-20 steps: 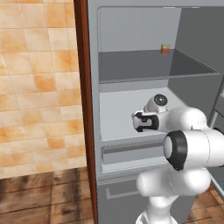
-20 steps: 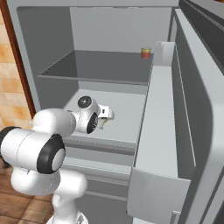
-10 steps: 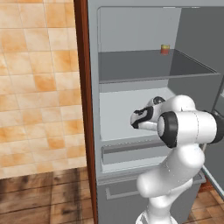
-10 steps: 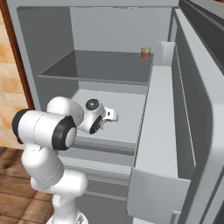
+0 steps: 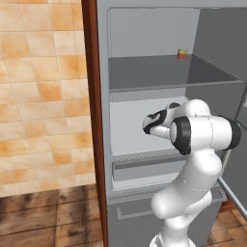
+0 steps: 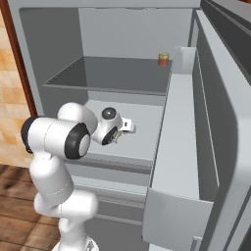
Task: Take the fish from the fridge and place it on the digital scale on the counter by the fridge. Wait a few seconds for a reading, then move it to the plate on the dining counter.
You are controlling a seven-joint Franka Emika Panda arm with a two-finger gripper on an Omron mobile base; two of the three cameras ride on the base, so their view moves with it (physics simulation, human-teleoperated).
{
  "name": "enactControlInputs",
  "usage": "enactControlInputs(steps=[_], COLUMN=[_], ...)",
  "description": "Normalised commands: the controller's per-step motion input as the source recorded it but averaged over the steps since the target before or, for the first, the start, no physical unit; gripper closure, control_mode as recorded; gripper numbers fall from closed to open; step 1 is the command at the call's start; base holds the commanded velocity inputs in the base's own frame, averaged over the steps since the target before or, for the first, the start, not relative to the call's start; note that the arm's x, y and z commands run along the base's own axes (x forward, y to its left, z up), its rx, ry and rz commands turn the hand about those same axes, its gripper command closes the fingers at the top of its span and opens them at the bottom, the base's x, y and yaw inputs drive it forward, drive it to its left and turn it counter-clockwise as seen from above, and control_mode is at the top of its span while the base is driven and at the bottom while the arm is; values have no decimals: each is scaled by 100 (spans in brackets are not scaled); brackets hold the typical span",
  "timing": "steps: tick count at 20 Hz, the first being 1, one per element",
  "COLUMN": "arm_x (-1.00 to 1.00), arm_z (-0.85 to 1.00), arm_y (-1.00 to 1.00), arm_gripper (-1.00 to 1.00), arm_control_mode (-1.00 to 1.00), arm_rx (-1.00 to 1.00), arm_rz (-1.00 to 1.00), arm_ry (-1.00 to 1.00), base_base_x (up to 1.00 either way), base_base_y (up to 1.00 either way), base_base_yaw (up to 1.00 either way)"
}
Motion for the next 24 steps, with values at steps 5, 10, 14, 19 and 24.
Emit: enactControlInputs(steps=[5,10,14,19,24], arm_x=[4,-4,-50,-85,-83], arm_z=[-45,-14,52,98,100], arm_y=[0,0,0,-7,-3], arm_gripper=[100,100,100,100,100], arm_control_mode=[-100,-100,-100,-100,-100], arm_rx=[0,1,1,9,14], arm_rz=[0,-6,-21,-16,-9], arm_ry=[4,0,-3,0,4], base_base_x=[0,0,0,0,0], base_base_y=[0,0,0,0,0], base_base_yaw=[0,0,0,0,0])
